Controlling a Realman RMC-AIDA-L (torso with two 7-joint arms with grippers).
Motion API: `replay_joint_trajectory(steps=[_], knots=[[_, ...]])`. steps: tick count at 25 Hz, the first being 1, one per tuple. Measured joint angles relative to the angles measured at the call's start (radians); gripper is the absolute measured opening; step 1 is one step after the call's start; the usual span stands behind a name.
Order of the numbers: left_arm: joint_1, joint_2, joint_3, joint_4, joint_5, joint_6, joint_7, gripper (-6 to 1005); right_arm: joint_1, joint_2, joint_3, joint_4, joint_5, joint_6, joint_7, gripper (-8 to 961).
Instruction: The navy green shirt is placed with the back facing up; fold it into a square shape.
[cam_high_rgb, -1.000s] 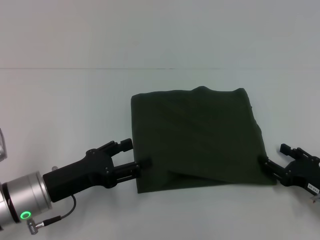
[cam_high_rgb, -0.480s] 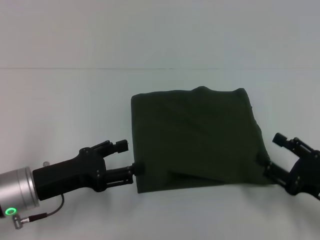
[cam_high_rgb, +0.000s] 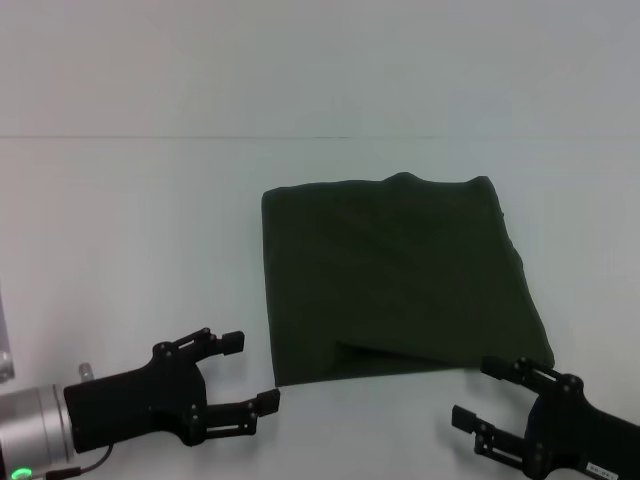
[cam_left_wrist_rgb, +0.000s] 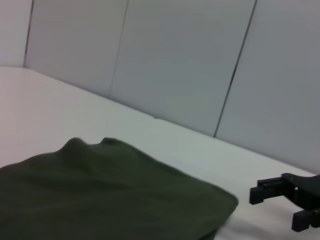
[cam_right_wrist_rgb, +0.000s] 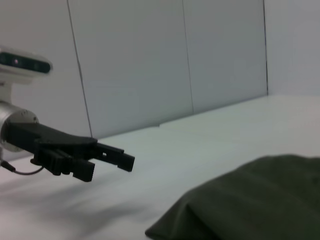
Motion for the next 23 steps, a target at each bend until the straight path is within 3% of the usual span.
replay_joint_trajectory(steps=[14, 23], knots=[[0.058, -0.023, -0.012, -0.033, 0.001, -0.056, 0.032, 936, -0.019, -0.002, 0.010, 0.034, -0.001, 0.067, -0.051, 787], [0.062, -0.025, -0.012, -0.029, -0.007, -0.050, 0.029, 936, -0.021, -0.003, 0.017, 0.035, -0.002, 0.067, -0.052, 787]])
